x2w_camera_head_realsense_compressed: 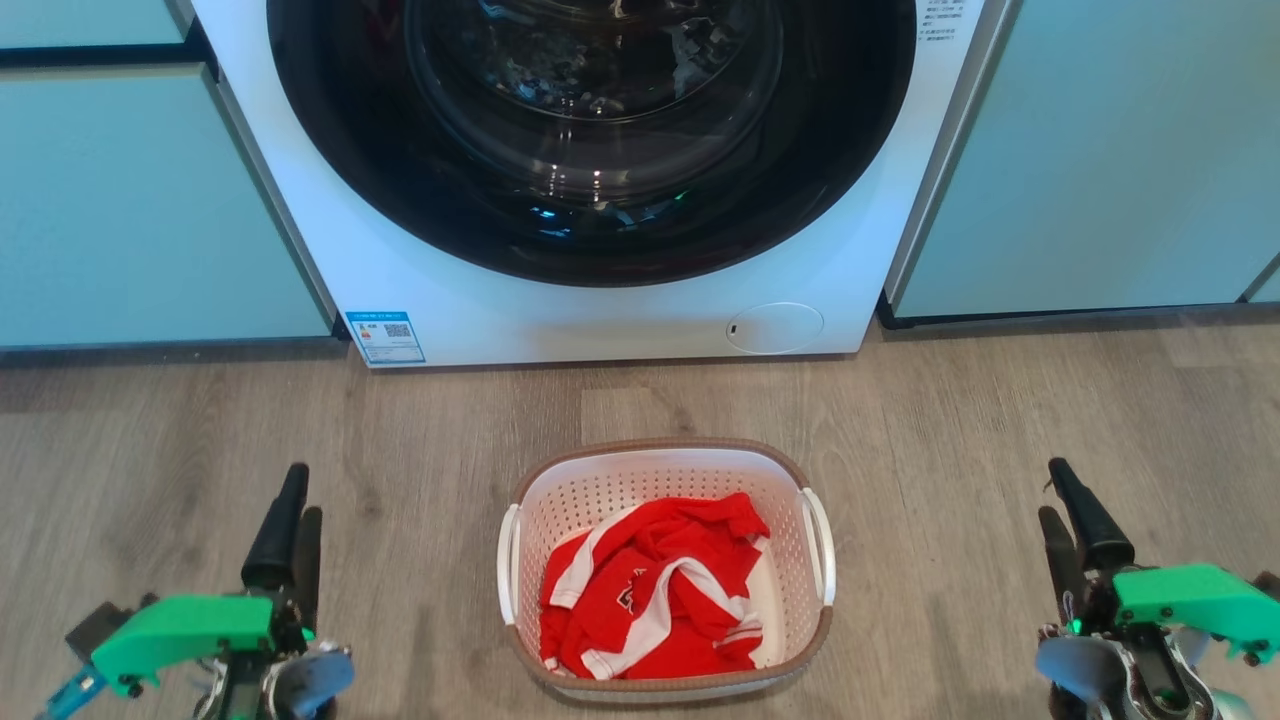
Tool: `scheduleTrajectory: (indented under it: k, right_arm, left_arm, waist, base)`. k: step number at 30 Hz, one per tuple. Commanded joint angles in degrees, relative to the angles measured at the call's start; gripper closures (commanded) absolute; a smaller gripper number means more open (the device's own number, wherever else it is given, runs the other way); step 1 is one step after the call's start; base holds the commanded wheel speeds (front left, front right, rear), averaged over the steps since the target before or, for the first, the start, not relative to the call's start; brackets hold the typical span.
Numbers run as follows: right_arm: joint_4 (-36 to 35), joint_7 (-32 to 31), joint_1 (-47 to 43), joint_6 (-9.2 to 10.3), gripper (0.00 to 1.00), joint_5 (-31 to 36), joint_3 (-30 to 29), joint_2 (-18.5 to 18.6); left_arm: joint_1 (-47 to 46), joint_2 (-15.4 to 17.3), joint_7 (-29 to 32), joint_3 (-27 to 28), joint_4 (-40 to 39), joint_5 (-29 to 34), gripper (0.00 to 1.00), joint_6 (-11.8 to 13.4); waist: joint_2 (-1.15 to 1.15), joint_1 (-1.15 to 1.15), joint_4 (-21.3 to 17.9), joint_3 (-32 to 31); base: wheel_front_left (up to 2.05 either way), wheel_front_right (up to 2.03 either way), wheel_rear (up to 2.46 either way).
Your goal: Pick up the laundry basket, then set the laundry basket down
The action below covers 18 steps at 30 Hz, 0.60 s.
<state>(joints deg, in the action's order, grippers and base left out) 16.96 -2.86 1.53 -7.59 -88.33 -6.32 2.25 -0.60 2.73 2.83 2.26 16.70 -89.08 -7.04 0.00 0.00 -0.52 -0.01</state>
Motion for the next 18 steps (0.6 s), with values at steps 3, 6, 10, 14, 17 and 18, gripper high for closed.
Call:
scheduleTrajectory:
  k: [3,6,10,14,17,18]
  right_arm:
    - [-2.7,1.0,2.9,0.02,0.0,2.5,0.4,1.4]
    - [-3.2,1.5,3.3,0.02,0.0,5.4,0.7,1.8]
    - [-4.0,2.2,3.8,0.03,0.0,10.1,1.1,2.1]
    - [-4.8,2.9,4.2,0.03,0.0,14.8,1.5,2.3]
    - [-5.5,3.4,4.5,0.03,0.0,18.5,1.9,2.5]
    - [-5.7,3.6,4.6,0.03,0.0,19.7,2.0,2.6]
  left_arm:
    - [-3.8,1.2,-0.9,-0.2,-2.8,2.3,0.0,-0.1]
    - [-4.2,1.7,-1.5,-0.5,-3.4,5.2,0.0,-0.1]
    - [-4.6,2.1,-2.2,-0.6,-4.6,10.0,0.0,0.3]
    - [-4.7,2.3,-2.9,-1.0,-5.7,14.5,0.0,0.7]
    - [-4.9,2.7,-3.4,-1.5,-6.4,17.9,0.0,1.1]
    - [-4.9,2.8,-3.5,-1.7,-6.7,18.9,0.0,1.2]
  waist:
    - [0.0,0.0,0.0,0.0]
    - [0.0,0.0,-0.1,-0.1]
    - [0.0,0.0,-0.2,-0.2]
    - [0.0,0.0,-0.3,-0.3]
    - [0.0,0.0,-0.3,-0.3]
    - [0.0,0.0,-0.4,-0.3]
  base:
    - [0.0,0.0,0.0]
    - [0.0,0.0,0.0]
    - [0.0,0.0,0.0]
    - [0.0,0.0,0.0]
    - [0.0,0.0,0.0]
    - [0.0,0.0,0.0]
